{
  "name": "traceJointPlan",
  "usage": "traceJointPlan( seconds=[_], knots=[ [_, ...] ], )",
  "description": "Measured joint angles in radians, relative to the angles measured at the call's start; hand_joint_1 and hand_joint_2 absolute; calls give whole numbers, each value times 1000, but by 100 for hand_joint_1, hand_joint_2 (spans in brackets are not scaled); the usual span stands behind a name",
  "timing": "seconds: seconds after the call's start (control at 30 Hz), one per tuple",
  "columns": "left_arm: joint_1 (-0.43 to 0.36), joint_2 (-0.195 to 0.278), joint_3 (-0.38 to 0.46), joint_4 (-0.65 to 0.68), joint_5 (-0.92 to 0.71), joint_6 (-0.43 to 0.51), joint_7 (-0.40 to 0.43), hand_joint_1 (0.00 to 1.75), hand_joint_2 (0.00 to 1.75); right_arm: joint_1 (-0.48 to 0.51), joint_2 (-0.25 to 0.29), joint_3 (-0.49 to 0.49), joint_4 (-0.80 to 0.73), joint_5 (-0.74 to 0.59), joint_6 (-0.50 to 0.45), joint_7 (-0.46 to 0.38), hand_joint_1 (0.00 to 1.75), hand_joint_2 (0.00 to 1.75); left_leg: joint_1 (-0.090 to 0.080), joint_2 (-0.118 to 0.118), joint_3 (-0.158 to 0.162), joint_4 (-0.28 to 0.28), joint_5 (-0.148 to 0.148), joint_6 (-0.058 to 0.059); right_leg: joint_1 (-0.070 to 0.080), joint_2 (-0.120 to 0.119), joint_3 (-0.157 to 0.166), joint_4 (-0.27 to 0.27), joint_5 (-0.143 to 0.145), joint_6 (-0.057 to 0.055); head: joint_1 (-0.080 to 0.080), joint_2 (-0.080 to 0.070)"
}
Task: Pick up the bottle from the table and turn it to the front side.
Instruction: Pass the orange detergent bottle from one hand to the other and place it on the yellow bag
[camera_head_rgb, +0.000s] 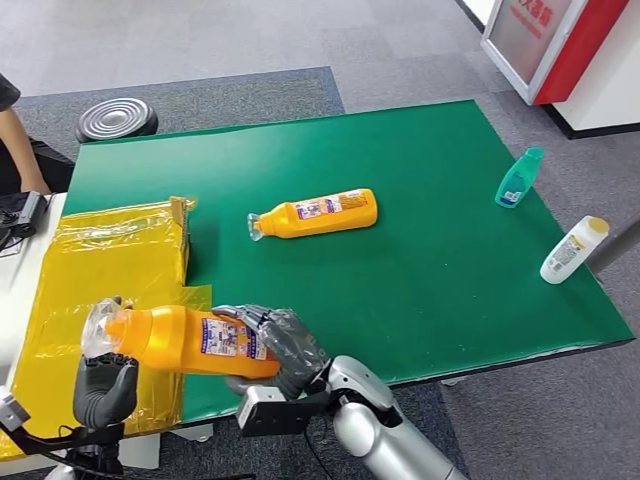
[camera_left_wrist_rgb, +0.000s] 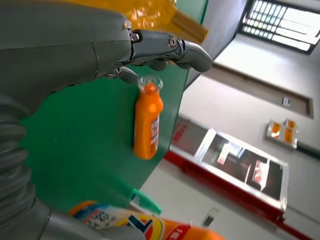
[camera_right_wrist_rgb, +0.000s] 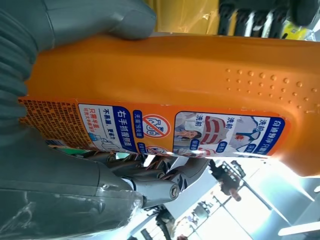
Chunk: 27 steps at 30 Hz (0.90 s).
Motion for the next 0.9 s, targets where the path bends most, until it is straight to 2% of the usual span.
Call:
traceJointPlan(
  seconds=[0.23,0.47,0.73,0.87,0.9],
  knots=[
    [-27,102,-175,-3,49,-4,31,0,175,-25,52,19,136,73,-97,-34,175,175,0,0,0,0,0,0,0,0,-1,0,0,0,0,0],
    [-38,200,-322,-5,74,-28,18,0,175,-56,83,42,237,106,-124,-32,175,175,0,0,0,0,0,0,0,0,-1,0,0,0,0,0],
    [-43,250,-369,-4,77,-30,9,0,175,-71,94,48,279,106,-129,-35,175,175,0,0,0,0,0,0,0,0,-1,0,0,0,0,0],
    [-47,283,-392,-4,51,-13,-29,0,175,-81,99,51,291,127,-141,-23,175,175,0,0,0,0,0,0,0,0,-1,0,0,0,0,0],
    [-47,290,-396,-4,37,1,-40,14,175,-83,100,53,293,133,-143,-20,175,175,0,0,0,0,0,0,0,0,-1,0,0,0,0,0]
  ],
)
